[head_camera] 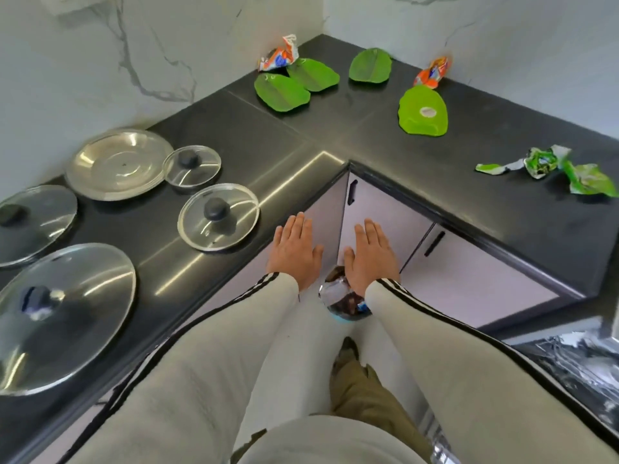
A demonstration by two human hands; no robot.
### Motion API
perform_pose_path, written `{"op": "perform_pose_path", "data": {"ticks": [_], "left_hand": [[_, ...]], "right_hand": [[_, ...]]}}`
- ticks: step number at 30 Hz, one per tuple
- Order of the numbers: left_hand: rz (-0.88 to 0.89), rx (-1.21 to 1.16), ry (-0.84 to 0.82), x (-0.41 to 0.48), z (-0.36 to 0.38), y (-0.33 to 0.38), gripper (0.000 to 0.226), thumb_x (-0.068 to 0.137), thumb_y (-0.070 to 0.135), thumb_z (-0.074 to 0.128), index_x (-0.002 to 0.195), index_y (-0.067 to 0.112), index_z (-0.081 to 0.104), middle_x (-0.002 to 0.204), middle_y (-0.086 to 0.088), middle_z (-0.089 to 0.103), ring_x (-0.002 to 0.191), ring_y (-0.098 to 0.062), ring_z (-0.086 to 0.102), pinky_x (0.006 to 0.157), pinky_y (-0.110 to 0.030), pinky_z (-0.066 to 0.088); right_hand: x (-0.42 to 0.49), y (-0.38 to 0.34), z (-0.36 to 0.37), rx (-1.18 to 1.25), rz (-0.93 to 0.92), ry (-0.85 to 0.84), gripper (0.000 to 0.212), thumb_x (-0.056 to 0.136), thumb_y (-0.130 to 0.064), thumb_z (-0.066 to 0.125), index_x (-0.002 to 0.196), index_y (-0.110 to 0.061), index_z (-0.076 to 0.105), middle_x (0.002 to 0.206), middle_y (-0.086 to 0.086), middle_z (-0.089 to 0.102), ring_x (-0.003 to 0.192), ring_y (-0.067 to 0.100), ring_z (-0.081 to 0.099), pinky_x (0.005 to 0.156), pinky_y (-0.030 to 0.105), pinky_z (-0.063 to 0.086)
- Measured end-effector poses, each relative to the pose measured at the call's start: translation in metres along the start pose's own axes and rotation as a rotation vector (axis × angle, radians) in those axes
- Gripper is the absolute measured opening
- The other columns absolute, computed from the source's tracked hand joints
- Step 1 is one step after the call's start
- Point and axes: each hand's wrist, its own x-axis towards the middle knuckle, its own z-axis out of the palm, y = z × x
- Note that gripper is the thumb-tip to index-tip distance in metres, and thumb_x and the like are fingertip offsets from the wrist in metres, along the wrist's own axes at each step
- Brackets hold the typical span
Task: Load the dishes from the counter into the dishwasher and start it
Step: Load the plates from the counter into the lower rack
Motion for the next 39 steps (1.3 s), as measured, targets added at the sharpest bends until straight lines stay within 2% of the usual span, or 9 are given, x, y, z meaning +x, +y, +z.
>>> {"op": "perform_pose_path", "data": {"ticks": [6, 12, 15, 18, 21, 25, 30, 35, 39], "left_hand": [[0.022, -0.037, -0.020, 0.122, -0.004, 0.039, 0.064, 0.104, 0.043, 0.031, 0.157, 0.013, 0.013, 0.167, -0.004, 0.004, 0.154, -0.021, 0.000, 0.125, -0.042, 0.002], [0.097, -0.053, -0.057, 0.234, -0.008, 0.068, 0.063, 0.104, 0.043, 0.031, 0.157, 0.014, 0.014, 0.167, -0.005, 0.005, 0.154, -0.022, 0.000, 0.125, -0.041, 0.002], [0.150, -0.073, -0.063, 0.298, -0.005, 0.078, 0.065, 0.102, 0.043, 0.038, 0.157, 0.013, 0.017, 0.166, -0.007, 0.008, 0.153, -0.024, 0.002, 0.125, -0.042, 0.004], [0.192, -0.097, -0.070, 0.360, -0.003, 0.085, 0.070, 0.100, 0.044, 0.046, 0.156, 0.011, 0.020, 0.165, -0.012, 0.013, 0.152, -0.029, 0.007, 0.124, -0.043, 0.009], [0.201, -0.164, -0.098, 0.430, -0.010, 0.090, 0.074, 0.099, 0.045, 0.051, 0.156, 0.011, 0.019, 0.164, -0.015, 0.013, 0.151, -0.032, 0.010, 0.123, -0.043, 0.013], [0.070, -0.235, -0.059, 0.537, -0.029, 0.095, 0.081, 0.096, 0.046, 0.057, 0.156, 0.010, 0.017, 0.161, -0.018, 0.017, 0.148, -0.034, 0.021, 0.119, -0.041, 0.023], [-0.319, -0.473, 0.001, 0.650, -0.048, 0.104, 0.075, 0.091, 0.043, 0.066, 0.143, 0.002, 0.031, 0.143, -0.020, 0.046, 0.130, -0.037, 0.048, 0.103, -0.039, 0.039], [-0.485, -0.590, 0.030, 0.699, -0.039, 0.108, 0.061, 0.090, 0.038, 0.069, 0.134, 0.008, 0.038, 0.138, -0.015, 0.055, 0.127, -0.032, 0.054, 0.100, -0.038, 0.043], [-0.592, -0.596, 0.079, 0.718, -0.038, 0.100, 0.047, 0.095, 0.024, 0.062, 0.134, 0.012, 0.041, 0.138, -0.008, 0.055, 0.125, -0.024, 0.057, 0.095, -0.032, 0.047]], "right_hand": [[0.123, 0.055, -0.019, -0.066, 0.034, -0.015, 0.061, 0.101, -0.038, 0.037, 0.155, -0.012, 0.022, 0.164, 0.011, 0.015, 0.151, 0.027, 0.012, 0.123, 0.041, 0.013], [0.231, 0.089, -0.039, -0.025, 0.142, 0.037, 0.061, 0.098, -0.040, 0.044, 0.152, -0.013, 0.031, 0.161, 0.012, 0.024, 0.149, 0.030, 0.019, 0.121, 0.045, 0.019], [0.283, 0.104, -0.044, -0.014, 0.206, 0.075, 0.062, 0.096, -0.039, 0.049, 0.150, -0.011, 0.034, 0.160, 0.015, 0.025, 0.147, 0.034, 0.021, 0.119, 0.046, 0.022], [0.337, 0.122, -0.048, -0.012, 0.311, 0.067, 0.071, 0.092, -0.043, 0.054, 0.152, -0.012, 0.031, 0.160, 0.019, 0.023, 0.146, 0.039, 0.021, 0.119, 0.048, 0.021], [0.392, 0.141, -0.060, -0.026, 0.459, 0.006, 0.092, 0.085, -0.056, 0.060, 0.156, -0.015, 0.019, 0.162, 0.020, 0.014, 0.147, 0.041, 0.016, 0.120, 0.050, 0.019], [0.460, 0.157, -0.078, -0.057, 0.617, -0.032, 0.119, 0.069, -0.075, 0.068, 0.157, -0.021, 0.008, 0.164, 0.014, 0.003, 0.149, 0.041, 0.007, 0.118, 0.056, 0.019], [0.528, 0.180, -0.080, -0.019, 0.800, -0.149, 0.148, 0.046, -0.086, 0.072, 0.157, -0.024, -0.002, 0.164, 0.014, -0.003, 0.150, 0.041, 0.001, 0.116, 0.064, 0.014], [0.551, 0.192, -0.071, 0.071, 0.881, -0.265, 0.153, 0.043, -0.085, 0.075, 0.156, -0.024, -0.008, 0.164, 0.017, -0.001, 0.149, 0.044, 0.002, 0.112, 0.070, 0.016], [0.557, 0.191, -0.071, 0.030, 0.900, -0.271, 0.155, 0.038, -0.086, 0.076, 0.156, -0.024, -0.003, 0.161, 0.018, 0.010, 0.147, 0.043, 0.012, 0.108, 0.069, 0.027]]}}
